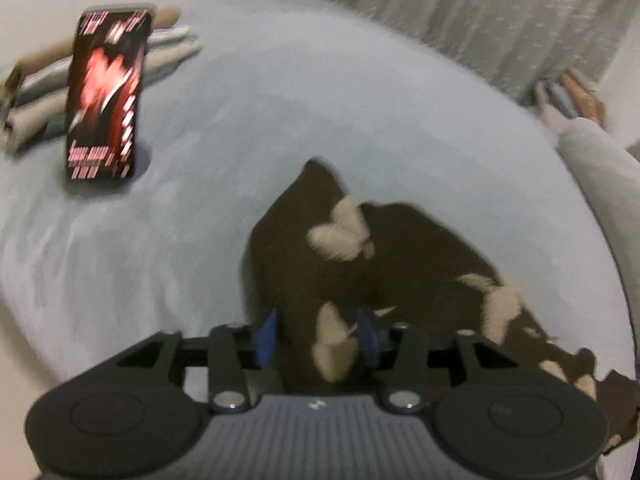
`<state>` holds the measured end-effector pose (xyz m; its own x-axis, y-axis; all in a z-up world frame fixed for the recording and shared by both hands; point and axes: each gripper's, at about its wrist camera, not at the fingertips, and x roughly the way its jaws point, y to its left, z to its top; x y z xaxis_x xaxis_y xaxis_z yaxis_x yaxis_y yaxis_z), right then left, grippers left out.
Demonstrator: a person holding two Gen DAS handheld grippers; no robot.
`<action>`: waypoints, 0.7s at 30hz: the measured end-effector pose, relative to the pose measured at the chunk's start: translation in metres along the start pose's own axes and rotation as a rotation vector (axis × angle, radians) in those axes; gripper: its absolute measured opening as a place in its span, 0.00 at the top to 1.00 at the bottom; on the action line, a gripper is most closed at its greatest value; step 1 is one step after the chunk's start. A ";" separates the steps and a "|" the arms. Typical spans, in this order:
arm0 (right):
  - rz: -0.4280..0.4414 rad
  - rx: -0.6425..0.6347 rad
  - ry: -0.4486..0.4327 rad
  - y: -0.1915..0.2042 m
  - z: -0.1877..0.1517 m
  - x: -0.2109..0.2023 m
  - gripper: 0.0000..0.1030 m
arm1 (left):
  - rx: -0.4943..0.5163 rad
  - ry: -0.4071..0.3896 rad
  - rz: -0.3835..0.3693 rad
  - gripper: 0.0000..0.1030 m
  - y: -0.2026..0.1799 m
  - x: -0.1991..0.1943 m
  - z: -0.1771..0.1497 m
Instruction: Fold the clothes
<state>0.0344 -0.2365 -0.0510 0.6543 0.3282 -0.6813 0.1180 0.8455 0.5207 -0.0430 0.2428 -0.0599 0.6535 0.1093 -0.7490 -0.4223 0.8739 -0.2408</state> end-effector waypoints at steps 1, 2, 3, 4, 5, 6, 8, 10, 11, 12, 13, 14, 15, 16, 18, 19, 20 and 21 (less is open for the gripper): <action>0.000 0.000 -0.001 0.000 -0.001 0.000 0.71 | 0.028 -0.010 -0.018 0.45 -0.005 -0.002 0.002; 0.000 0.002 -0.002 0.000 -0.002 -0.001 0.71 | 0.054 -0.018 -0.040 0.42 -0.009 -0.002 0.004; 0.001 0.005 -0.003 0.000 -0.003 -0.001 0.71 | 0.080 -0.021 -0.072 0.40 -0.015 -0.003 0.005; 0.002 0.008 -0.003 0.000 -0.003 -0.002 0.70 | 0.105 -0.021 -0.112 0.39 -0.021 -0.003 0.007; 0.004 0.012 -0.003 0.000 -0.003 -0.002 0.69 | 0.125 -0.019 -0.145 0.37 -0.027 -0.003 0.008; 0.005 0.014 -0.003 -0.001 -0.003 -0.003 0.68 | 0.150 -0.016 -0.171 0.35 -0.033 -0.002 0.009; 0.007 0.017 -0.002 -0.003 -0.003 -0.004 0.65 | 0.212 -0.008 -0.214 0.33 -0.048 0.001 0.011; 0.009 0.016 0.000 -0.004 -0.003 -0.006 0.64 | 0.288 0.002 -0.251 0.30 -0.063 0.006 0.011; 0.010 0.013 0.001 -0.004 -0.003 -0.007 0.64 | 0.327 0.015 -0.267 0.29 -0.070 0.010 0.010; 0.011 0.009 0.002 -0.004 -0.003 -0.008 0.64 | 0.363 0.031 -0.282 0.29 -0.077 0.014 0.009; 0.012 0.004 0.004 -0.004 -0.003 -0.009 0.63 | 0.395 0.045 -0.293 0.28 -0.082 0.019 0.007; 0.013 -0.002 0.005 -0.004 -0.002 -0.010 0.62 | 0.424 0.054 -0.300 0.28 -0.087 0.022 0.006; 0.015 -0.008 0.008 -0.004 -0.001 -0.010 0.62 | 0.455 0.062 -0.305 0.27 -0.092 0.026 0.005; 0.017 -0.014 0.010 -0.004 -0.001 -0.011 0.61 | 0.482 0.071 -0.312 0.27 -0.096 0.029 0.004; 0.021 -0.024 0.014 -0.006 -0.001 -0.013 0.59 | 0.528 0.087 -0.328 0.27 -0.104 0.034 0.001; 0.024 -0.028 0.016 -0.007 -0.002 -0.015 0.57 | 0.545 0.097 -0.344 0.27 -0.107 0.037 -0.001; 0.027 -0.031 0.016 -0.008 -0.002 -0.016 0.57 | 0.561 0.108 -0.358 0.27 -0.109 0.040 -0.001; 0.031 -0.031 0.016 -0.009 -0.003 -0.018 0.57 | 0.574 0.116 -0.368 0.27 -0.112 0.043 -0.001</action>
<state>0.0190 -0.2488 -0.0450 0.6451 0.3613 -0.6733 0.0740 0.8475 0.5256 0.0318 0.1489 -0.0654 0.6053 -0.2658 -0.7503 0.2345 0.9603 -0.1510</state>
